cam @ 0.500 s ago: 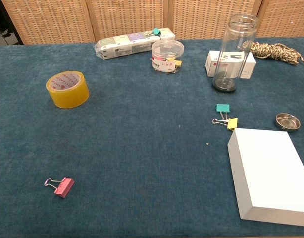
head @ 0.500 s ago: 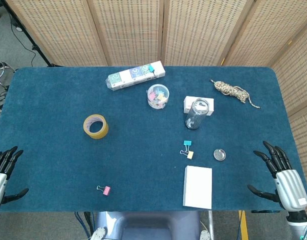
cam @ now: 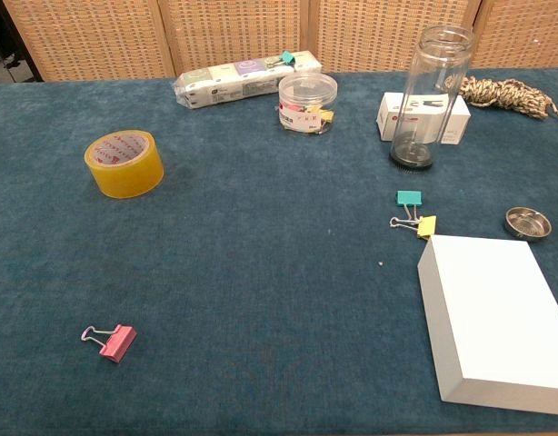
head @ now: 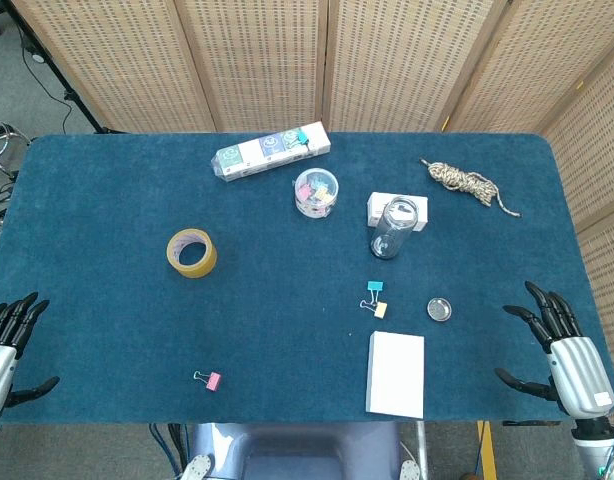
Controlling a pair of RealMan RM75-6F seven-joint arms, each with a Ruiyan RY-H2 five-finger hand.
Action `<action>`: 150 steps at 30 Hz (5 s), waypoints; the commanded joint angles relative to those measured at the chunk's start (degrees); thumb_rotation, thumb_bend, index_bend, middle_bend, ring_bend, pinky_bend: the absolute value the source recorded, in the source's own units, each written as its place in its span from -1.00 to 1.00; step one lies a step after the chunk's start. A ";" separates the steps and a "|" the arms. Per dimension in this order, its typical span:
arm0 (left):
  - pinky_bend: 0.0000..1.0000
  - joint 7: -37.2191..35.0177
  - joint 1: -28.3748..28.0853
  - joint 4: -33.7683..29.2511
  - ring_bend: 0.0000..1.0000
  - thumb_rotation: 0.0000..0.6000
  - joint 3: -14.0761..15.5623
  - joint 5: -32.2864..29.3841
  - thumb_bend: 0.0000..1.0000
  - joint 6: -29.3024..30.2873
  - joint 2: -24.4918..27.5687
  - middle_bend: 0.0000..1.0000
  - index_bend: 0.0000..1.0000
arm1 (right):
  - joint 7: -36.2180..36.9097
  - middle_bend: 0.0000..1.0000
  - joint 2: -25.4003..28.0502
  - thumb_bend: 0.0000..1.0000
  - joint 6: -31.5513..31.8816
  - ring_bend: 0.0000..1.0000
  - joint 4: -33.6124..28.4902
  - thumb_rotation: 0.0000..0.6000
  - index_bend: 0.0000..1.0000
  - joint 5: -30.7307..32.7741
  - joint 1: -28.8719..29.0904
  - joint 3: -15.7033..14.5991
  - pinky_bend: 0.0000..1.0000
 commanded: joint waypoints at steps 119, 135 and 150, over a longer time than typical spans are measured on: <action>-1.00 -14.59 0.26 2.03 -1.00 1.00 0.91 2.31 -0.95 2.23 4.85 -1.00 -1.00 | -26.24 -1.00 -23.50 0.02 -34.89 -1.00 20.60 1.00 0.25 30.32 23.61 5.65 -1.00; -1.00 -14.88 0.28 1.93 -1.00 1.00 0.98 2.41 -0.95 2.24 4.97 -1.00 -1.00 | -24.98 -1.00 -20.31 0.04 -31.79 -1.00 16.03 1.00 0.31 28.28 22.79 6.54 -1.00; -1.00 -16.18 0.56 2.31 -1.00 1.00 1.45 3.61 -0.95 3.05 5.33 -1.00 -1.00 | -26.91 -1.00 -8.16 0.04 -26.70 -1.00 3.04 1.00 0.31 27.59 21.62 9.69 -1.00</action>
